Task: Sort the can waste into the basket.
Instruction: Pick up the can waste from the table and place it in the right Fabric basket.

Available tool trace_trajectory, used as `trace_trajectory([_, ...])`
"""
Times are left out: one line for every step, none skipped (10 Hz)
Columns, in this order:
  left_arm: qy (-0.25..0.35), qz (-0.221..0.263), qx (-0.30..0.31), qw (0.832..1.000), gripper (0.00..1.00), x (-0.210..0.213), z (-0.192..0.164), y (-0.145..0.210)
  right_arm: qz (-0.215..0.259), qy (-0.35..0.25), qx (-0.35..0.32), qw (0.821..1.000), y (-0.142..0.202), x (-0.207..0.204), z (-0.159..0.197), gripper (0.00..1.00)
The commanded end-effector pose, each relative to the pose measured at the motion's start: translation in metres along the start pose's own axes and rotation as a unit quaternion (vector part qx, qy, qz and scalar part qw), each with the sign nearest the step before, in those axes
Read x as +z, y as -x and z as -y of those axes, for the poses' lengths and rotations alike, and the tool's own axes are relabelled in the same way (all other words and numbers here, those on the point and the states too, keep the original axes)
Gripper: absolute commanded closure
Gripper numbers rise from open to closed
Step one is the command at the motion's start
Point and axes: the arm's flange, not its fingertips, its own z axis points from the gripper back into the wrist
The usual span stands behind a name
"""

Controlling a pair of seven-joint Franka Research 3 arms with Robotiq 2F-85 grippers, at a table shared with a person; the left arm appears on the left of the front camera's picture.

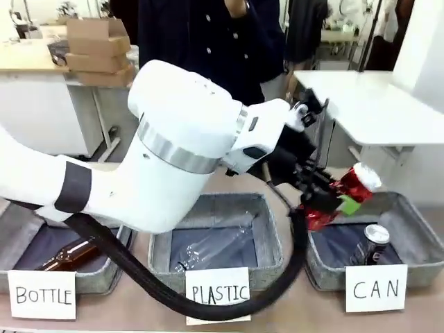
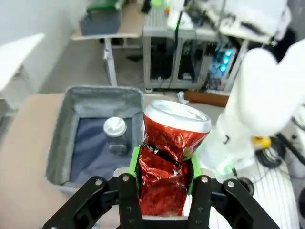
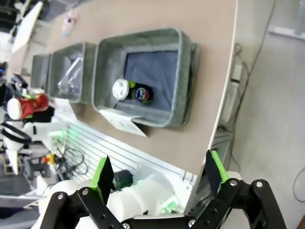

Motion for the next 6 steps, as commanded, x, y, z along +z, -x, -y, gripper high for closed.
trace_trajectory([0.014, -0.018, -0.031, 0.999, 0.56, 0.045, 0.008, 0.004, -0.008, 0.001, 0.004, 1.0, -0.004, 0.007, -0.005, 0.0])
trace_trajectory([0.0, 0.0, 0.0, 1.0, 0.56, 0.0, 0.0, 0.0, -0.008, 0.001, 0.004, 1.0, -0.004, 0.007, -0.005, 0.0])
trace_trajectory([-0.1, 0.028, -0.034, 0.994, 0.56, -0.014, -0.029, 0.005, -0.008, 0.001, 0.004, 1.0, -0.004, 0.007, -0.005, 0.0])
trace_trajectory([-0.107, 0.032, -0.048, 0.993, 0.56, -0.04, -0.048, 0.0, -0.008, 0.001, 0.004, 1.0, -0.004, 0.007, -0.005, 0.0])
trace_trajectory([-0.091, 0.02, -0.057, 0.994, 0.56, -0.06, -0.062, -0.005, -0.008, 0.001, 0.004, 1.0, -0.004, 0.007, -0.005, 0.0])
trace_trajectory([-0.079, 0.017, -0.058, 0.995, 0.56, -0.072, -0.075, -0.009, -0.008, 0.001, 0.004, 1.0, -0.004, 0.007, -0.005, 0.0])
